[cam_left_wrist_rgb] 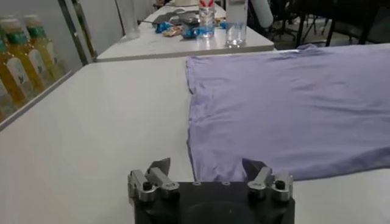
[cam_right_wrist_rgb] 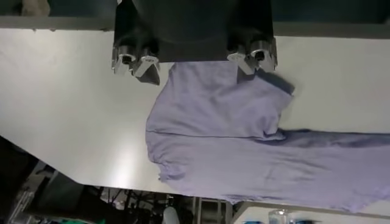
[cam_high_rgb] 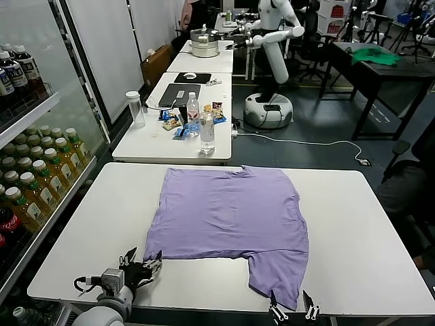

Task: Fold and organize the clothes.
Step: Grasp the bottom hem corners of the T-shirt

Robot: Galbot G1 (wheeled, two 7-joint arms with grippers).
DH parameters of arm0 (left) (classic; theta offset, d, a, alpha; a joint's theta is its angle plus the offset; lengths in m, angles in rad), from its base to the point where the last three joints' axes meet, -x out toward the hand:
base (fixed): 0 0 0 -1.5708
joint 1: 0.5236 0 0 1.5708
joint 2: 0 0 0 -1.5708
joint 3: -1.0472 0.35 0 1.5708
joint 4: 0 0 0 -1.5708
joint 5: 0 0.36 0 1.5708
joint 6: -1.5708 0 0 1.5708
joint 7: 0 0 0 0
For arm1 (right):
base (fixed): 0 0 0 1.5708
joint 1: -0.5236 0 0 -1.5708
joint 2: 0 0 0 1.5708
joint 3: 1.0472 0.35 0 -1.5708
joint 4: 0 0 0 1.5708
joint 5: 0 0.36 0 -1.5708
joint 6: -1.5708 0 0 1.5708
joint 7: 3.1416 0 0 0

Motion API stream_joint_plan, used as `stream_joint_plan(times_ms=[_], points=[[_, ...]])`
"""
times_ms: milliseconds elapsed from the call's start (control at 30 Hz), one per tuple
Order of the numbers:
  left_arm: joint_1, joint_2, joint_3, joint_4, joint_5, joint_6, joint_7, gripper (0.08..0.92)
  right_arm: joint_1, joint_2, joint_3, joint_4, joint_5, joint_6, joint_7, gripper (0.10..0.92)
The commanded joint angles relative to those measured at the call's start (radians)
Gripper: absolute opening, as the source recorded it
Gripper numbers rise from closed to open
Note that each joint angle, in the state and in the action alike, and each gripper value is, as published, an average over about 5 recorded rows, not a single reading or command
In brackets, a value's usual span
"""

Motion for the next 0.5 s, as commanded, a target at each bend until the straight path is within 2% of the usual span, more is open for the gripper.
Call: stream_joint_plan(times_ms=[33, 133, 500], points=[[-0.006, 0.005, 0.002, 0.005, -0.053, 0.008, -0.004, 0.545, 0.001, 0.003, -0.007, -0.008, 0.059, -0.008, 0.009, 0.551], [-0.007, 0.006, 0.001, 0.008, -0.089, 0.008, -0.004, 0.458, -0.002, 0.001, -0.005, 0.001, 0.063, -0.007, 0.008, 0.447], [-0.003, -0.001, -0.001, -0.001, -0.150, 0.007, 0.010, 0.150, -0.022, -0.027, 0.017, 0.107, 0.040, 0.038, -0.029, 0.143]])
